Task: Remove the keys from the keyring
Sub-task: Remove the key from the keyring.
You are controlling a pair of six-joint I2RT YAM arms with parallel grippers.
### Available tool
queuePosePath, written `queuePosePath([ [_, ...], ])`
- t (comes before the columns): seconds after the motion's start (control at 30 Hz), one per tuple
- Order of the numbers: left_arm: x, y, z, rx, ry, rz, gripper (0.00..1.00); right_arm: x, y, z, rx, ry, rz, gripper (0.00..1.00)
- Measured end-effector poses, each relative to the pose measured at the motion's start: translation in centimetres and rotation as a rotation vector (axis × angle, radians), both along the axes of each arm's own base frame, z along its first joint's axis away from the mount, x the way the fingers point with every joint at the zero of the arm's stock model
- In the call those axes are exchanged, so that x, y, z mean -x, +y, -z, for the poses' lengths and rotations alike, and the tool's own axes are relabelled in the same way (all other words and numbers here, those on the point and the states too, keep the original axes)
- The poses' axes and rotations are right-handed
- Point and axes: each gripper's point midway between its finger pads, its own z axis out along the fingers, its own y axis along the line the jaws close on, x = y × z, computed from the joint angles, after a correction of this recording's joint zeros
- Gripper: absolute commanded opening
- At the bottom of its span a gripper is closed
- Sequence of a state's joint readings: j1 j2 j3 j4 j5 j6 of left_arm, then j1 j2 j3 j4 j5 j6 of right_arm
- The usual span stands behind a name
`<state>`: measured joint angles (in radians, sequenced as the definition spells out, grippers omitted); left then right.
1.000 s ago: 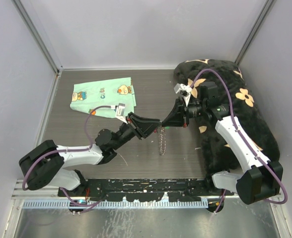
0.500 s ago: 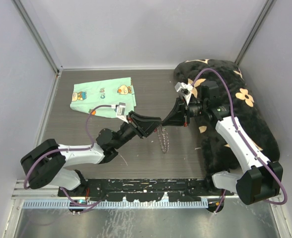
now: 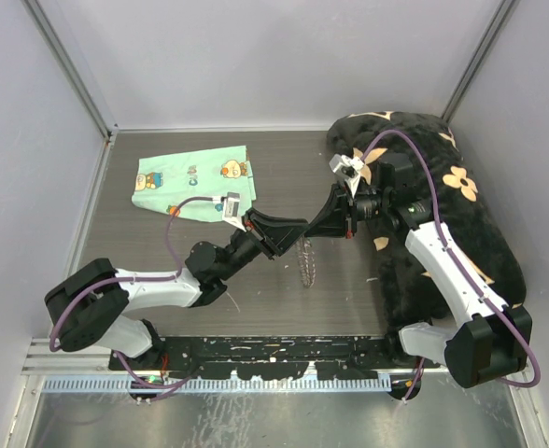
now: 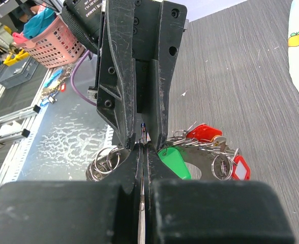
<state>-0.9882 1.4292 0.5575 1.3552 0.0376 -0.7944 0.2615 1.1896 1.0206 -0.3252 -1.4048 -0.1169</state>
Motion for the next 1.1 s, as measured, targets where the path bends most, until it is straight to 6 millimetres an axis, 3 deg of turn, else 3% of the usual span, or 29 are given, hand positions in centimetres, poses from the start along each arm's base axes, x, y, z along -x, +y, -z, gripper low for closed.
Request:
queuePosePath([
  [0.13, -0.12, 0.06, -0.05, 0.003, 0.001, -0.009, 0.19, -0.06, 0.03, -0.11, -0.002, 0.000, 0.001, 0.01],
  [0.33, -0.19, 0.07, -0.19, 0.006, -0.001, -0.015, 0.00, 0.02, 0.04, -0.05, -0.004, 0.014, -0.002, 0.01],
  [0.6, -0.10, 0.00, -0.17, -0.005, -0.021, -0.020, 0.00, 0.14, 0.00, 0.01, -0.006, 0.039, -0.004, 0.03],
  [0.7, -0.09, 0.00, -0.17, -0.008, -0.026, -0.022, 0.00, 0.13, 0.01, -0.01, -0.008, 0.038, -0.006, 0.15],
  [0.93, -0.10, -0.04, 0.01, -0.022, -0.035, -0.027, 0.00, 0.27, 0.00, -0.32, -0.016, 0.024, -0.014, 0.54],
  [1.1, 0.11, 0.36, -0.49, -0.019, -0.048, -0.019, 0.00, 0.20, -0.37, -0.58, -0.024, -0.014, -0.007, 0.61],
])
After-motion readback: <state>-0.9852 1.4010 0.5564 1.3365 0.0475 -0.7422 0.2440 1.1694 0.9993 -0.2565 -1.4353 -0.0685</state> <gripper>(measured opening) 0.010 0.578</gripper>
